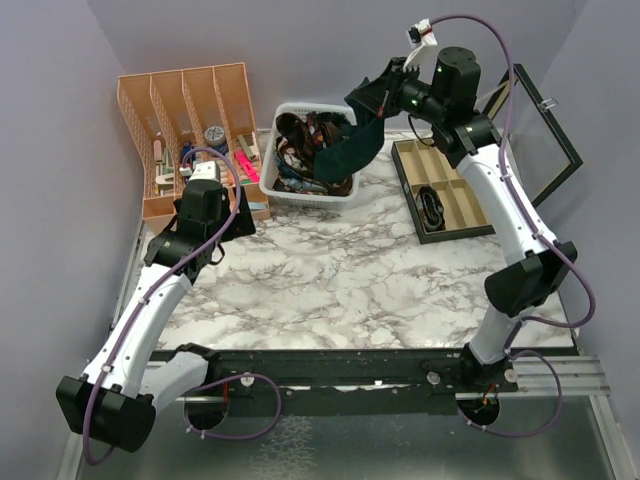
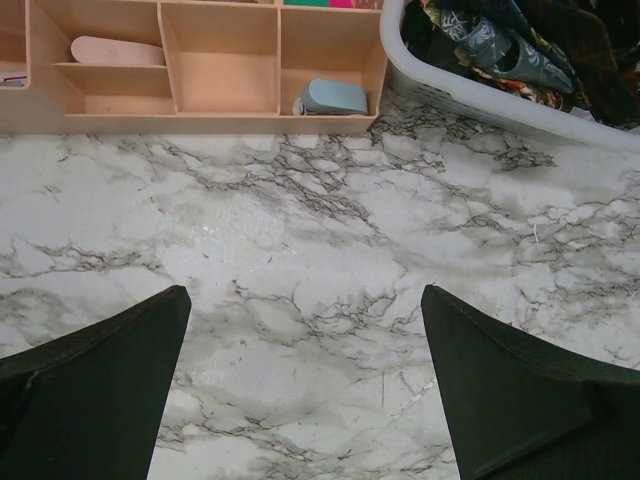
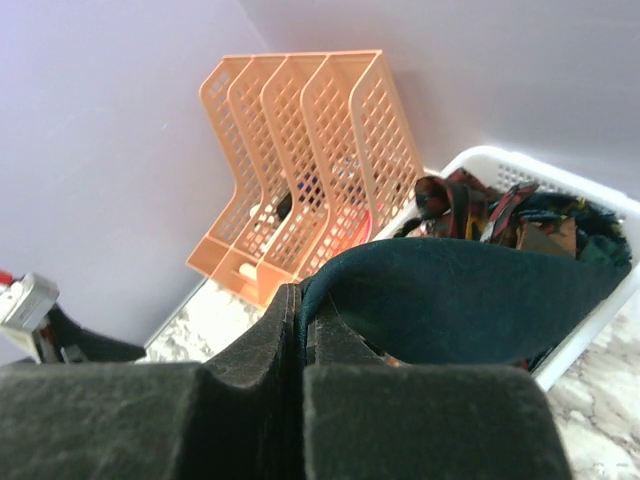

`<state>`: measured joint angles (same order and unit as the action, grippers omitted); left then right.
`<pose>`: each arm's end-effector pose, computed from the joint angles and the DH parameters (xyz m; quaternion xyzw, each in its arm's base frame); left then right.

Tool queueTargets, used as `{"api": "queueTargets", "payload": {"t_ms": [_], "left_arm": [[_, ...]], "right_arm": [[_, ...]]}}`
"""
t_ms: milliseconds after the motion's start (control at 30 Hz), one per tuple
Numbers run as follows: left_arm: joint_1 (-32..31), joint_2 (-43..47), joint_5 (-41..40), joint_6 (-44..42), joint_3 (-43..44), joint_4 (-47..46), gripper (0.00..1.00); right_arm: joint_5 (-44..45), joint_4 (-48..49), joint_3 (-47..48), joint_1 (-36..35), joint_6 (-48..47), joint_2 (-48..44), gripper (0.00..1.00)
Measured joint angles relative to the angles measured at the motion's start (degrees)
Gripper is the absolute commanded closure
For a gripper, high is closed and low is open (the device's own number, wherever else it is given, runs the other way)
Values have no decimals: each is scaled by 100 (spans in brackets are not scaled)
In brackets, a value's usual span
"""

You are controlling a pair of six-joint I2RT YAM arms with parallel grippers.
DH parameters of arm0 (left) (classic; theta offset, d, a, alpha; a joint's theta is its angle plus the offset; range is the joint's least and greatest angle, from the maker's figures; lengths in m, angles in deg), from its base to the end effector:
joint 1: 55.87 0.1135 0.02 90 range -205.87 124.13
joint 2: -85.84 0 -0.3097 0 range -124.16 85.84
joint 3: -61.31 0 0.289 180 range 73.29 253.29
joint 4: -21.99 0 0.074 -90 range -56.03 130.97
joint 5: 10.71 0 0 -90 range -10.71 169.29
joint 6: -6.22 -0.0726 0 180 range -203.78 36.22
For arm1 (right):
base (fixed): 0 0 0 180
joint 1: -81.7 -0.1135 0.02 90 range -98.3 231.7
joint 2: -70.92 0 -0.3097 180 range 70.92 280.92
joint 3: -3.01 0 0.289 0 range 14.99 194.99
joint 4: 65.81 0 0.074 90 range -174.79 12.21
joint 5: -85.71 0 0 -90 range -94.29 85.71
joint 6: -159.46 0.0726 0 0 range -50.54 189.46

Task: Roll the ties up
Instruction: Flatten out the tie at the center of the board.

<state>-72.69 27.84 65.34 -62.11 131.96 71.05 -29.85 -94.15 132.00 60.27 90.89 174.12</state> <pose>0.2483 -0.0568 0.3537 -0.0922 0.8829 -0.0451 0.4582 0.4450 0.2083 0.5345 -0.1529 0.7048 0.3951 0.5691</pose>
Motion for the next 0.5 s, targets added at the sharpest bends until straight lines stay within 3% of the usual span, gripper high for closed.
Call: {"api": "queueTargets", "payload": {"t_ms": [133, 233, 500], "left_arm": [[0, 48, 0, 57, -7, 0, 1], [0, 103, 2, 131, -83, -2, 1], [26, 323, 144, 367, -636, -74, 1]], "right_arm": [[-129, -20, -452, 0, -22, -420, 99], [-151, 39, -1303, 0, -33, -1211, 100], [-282, 1412, -5580, 0, 721, -4614, 99]]}}
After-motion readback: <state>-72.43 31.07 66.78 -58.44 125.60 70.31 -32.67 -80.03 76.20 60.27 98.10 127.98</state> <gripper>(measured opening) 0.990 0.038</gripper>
